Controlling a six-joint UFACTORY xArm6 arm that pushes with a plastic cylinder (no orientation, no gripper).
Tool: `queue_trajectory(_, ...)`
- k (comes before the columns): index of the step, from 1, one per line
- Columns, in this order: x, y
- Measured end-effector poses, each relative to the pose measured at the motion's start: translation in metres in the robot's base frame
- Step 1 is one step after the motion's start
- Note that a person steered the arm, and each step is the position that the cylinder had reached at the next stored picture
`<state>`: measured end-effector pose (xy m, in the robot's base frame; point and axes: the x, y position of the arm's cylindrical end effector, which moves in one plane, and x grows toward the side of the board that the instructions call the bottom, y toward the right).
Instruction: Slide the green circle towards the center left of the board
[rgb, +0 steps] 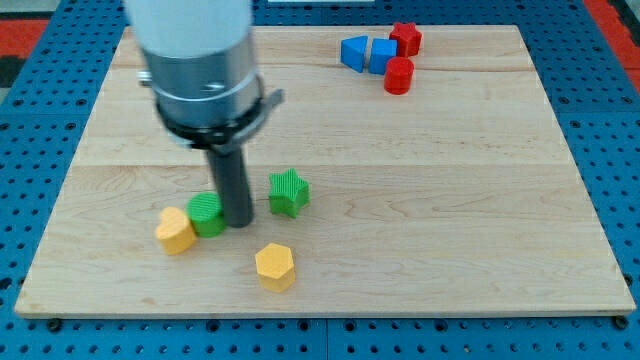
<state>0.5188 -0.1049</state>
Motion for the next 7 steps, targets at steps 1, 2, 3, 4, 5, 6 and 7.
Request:
queue_trajectory(1,0.001,0.006)
queue_trajectory(2,0.016,0.009)
queue_trajectory(3,0.001,-0.030)
queue_trajectory(4,-0.026,-0.079)
queue_trajectory(5,-0.015,-0.073)
queue_trajectory(6,-0.018,-0.105)
queue_trajectory(7,-0.027,-0.132)
